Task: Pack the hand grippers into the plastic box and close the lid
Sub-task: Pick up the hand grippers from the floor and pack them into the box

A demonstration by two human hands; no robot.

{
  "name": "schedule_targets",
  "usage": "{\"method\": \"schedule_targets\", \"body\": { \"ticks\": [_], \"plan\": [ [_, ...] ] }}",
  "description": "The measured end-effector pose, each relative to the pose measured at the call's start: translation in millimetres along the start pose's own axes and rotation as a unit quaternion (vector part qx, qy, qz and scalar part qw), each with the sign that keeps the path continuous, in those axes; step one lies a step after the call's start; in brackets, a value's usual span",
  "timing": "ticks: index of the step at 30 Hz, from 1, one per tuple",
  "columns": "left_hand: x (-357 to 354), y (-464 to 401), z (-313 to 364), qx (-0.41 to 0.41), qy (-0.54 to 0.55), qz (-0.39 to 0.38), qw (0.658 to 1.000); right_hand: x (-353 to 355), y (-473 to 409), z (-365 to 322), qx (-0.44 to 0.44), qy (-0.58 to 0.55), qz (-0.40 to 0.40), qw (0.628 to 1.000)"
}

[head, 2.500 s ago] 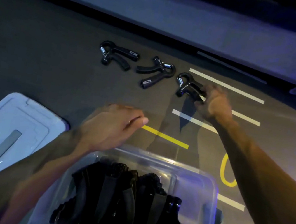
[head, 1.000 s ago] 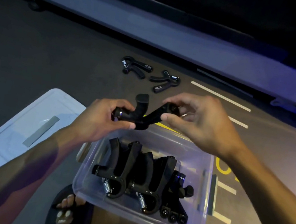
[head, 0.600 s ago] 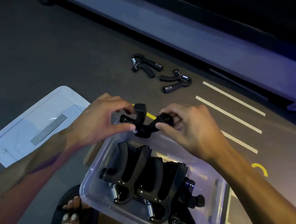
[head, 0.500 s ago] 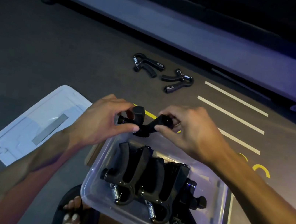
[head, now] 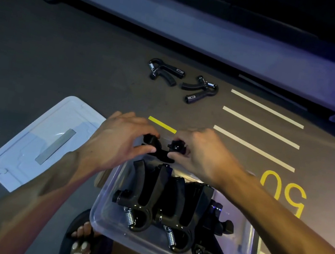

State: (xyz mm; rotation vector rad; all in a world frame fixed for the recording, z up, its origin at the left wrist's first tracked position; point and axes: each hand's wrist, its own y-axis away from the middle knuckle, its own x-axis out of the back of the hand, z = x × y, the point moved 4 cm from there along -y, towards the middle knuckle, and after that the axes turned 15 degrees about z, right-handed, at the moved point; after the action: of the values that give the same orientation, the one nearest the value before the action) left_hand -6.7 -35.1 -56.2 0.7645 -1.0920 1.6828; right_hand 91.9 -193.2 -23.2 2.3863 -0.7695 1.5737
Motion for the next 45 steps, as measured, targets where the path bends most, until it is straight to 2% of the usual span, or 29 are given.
{"method": "schedule_targets", "body": {
  "ticks": [10, 14, 18, 27, 29, 32, 36, 40, 45],
  "plan": [
    [-8.4, -2.4, -0.6, -0.022, -0.113, -0.031, 0.993, -24.2, 4.0, 3.8, 0.004, -0.020, -0.032, 0.999],
    [-9.9, -1.6, 2.1, -0.021, -0.147, -0.075, 0.986, -36.8, 10.6, 10.5, -0.023, -0.014, -0.055, 0.998],
    [-15.2, 3.2, 0.2, -0.018, -0.165, -0.059, 0.984, -40.7, 13.1, 16.5, -0.031, -0.012, -0.059, 0.998],
    [-8.8, 0.5, -0.6, -0.015, -0.045, 0.009, 0.999, -35.7, 11.9, 17.1, -0.023, -0.020, -0.077, 0.997],
    [-5.5, -1.6, 0.2, -0.007, -0.005, 0.043, 0.999, -19.9, 7.5, 11.8, -0.028, -0.048, -0.054, 0.997],
    [-5.8, -8.8, -4.0, 0.019, 0.024, 0.071, 0.997, 2.3, -0.6, 18.7, -0.079, -0.105, 0.015, 0.991],
    [-21.4, -21.5, -15.7, 0.039, 0.058, 0.014, 0.997, -4.5, -18.8, 62.8, -0.176, -0.163, 0.063, 0.969],
    [-42.5, -38.0, -31.0, 0.092, 0.107, -0.040, 0.989, -28.3, -60.5, 120.9, -0.205, -0.062, 0.030, 0.976],
    [-55.9, -53.2, -45.1, 0.196, 0.201, -0.061, 0.958, -75.6, -117.4, 170.2, -0.174, 0.083, -0.043, 0.980]
  ]
}}
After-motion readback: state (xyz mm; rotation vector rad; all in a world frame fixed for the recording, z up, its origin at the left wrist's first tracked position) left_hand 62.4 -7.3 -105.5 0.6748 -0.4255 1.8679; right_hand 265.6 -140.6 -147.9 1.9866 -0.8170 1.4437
